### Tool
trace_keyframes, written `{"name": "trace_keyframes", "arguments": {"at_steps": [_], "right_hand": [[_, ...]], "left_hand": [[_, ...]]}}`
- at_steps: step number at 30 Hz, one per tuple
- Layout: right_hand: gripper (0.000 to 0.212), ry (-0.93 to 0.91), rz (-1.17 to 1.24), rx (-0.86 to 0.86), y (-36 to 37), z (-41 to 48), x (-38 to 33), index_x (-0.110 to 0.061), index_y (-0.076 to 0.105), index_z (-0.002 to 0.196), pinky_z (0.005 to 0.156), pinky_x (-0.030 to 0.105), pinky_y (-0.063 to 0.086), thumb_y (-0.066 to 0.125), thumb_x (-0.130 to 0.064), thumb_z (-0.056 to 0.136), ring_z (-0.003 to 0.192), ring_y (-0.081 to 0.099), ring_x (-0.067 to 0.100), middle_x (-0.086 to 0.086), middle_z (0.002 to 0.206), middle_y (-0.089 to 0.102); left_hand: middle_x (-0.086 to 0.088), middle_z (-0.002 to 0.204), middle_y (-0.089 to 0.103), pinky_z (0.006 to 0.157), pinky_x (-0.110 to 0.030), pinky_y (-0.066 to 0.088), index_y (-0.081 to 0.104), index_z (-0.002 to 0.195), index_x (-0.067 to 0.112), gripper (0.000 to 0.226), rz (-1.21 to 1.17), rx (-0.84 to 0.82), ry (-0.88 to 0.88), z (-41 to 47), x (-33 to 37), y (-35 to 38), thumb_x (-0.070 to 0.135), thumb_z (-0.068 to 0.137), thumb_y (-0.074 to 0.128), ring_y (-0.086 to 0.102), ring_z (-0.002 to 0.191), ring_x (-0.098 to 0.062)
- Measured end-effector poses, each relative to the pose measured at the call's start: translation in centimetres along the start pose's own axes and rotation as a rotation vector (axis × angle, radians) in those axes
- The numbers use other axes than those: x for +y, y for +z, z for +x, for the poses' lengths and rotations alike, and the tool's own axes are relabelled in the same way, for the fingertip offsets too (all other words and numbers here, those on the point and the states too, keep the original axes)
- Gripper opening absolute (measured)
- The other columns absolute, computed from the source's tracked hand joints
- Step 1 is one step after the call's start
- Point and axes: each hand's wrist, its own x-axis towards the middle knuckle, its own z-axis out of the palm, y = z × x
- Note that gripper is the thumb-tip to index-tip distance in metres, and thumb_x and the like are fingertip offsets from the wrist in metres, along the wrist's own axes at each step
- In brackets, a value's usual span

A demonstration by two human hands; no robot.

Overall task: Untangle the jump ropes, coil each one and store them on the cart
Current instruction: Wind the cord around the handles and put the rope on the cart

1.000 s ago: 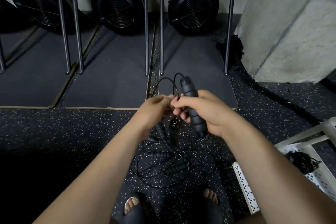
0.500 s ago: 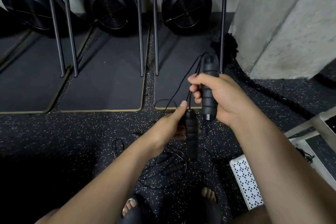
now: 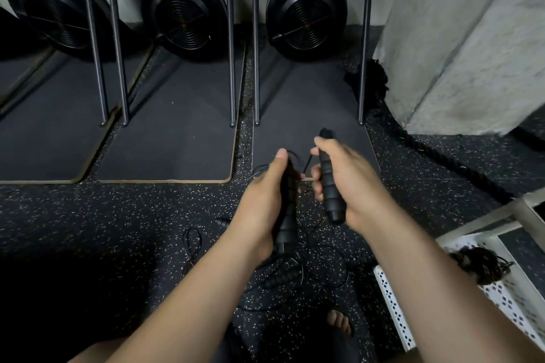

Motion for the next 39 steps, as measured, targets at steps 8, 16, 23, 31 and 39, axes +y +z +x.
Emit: {"name": "trace_keyframes", "arguments": {"at_steps": [8,16,23,31,39], "right_hand": [[0.025,-0.068,-0.001,-0.001,3.2,-2.7,2.0,-0.003,0.061,0.099,0.068,0.038,0.046,0.054,-0.027,0.102,0.070,0.058,0.019,0.002,0.079,0.065],[0.028,-0.193,-0.133,-0.001,4.6,-1.7,2.2,-0.014,0.063,0.098,0.088,0.062,0.057,0.055,-0.039,0.088,0.093,0.070,0.042,0.015,0.094,0.073],[0.020,-0.168,-0.113,-0.004,4.7,-1.7,2.6,-0.020,0.069,0.102,0.091,0.058,0.058,0.057,-0.034,0.096,0.095,0.074,0.034,0.009,0.096,0.077],[0.098,-0.131,-0.205,-0.369,3.7,-2.4,2.5,-0.059,0.041,0.149,0.086,0.042,0.064,0.068,0.007,0.081,0.105,0.075,0.017,0.000,0.118,0.076],[0.112,-0.112,-0.298,-0.355,2.4,-2.1,1.9,-0.066,0.036,0.147,0.076,0.055,0.065,0.074,0.013,0.078,0.098,0.075,0.035,0.000,0.115,0.076]], "left_hand": [[-0.002,0.076,0.070,0.070,-0.034,0.051,0.078,0.096,0.019,0.040,-0.075,0.066,0.057,0.6,2.0,-1.0,0.049,0.102,0.052,0.063,0.063,-0.019],[-0.008,0.105,0.082,0.103,-0.061,0.057,0.082,0.102,0.023,0.040,-0.020,0.156,0.071,1.2,2.1,-1.2,0.054,0.097,0.057,0.077,0.107,-0.034],[-0.008,0.104,0.081,0.103,-0.064,0.056,0.079,0.103,0.023,0.044,0.032,0.165,0.096,1.0,1.7,-0.9,0.059,0.088,0.058,0.076,0.109,-0.035],[-0.007,0.110,0.075,0.107,-0.057,0.052,0.074,0.098,0.028,0.036,0.117,0.187,0.227,1.3,2.1,-1.7,0.057,0.100,0.052,0.071,0.110,-0.026],[0.007,0.120,0.053,0.120,-0.039,0.036,0.068,0.107,0.025,0.042,0.677,0.042,0.404,3.2,2.4,-4.0,0.056,0.111,0.040,0.053,0.125,-0.012]]}}
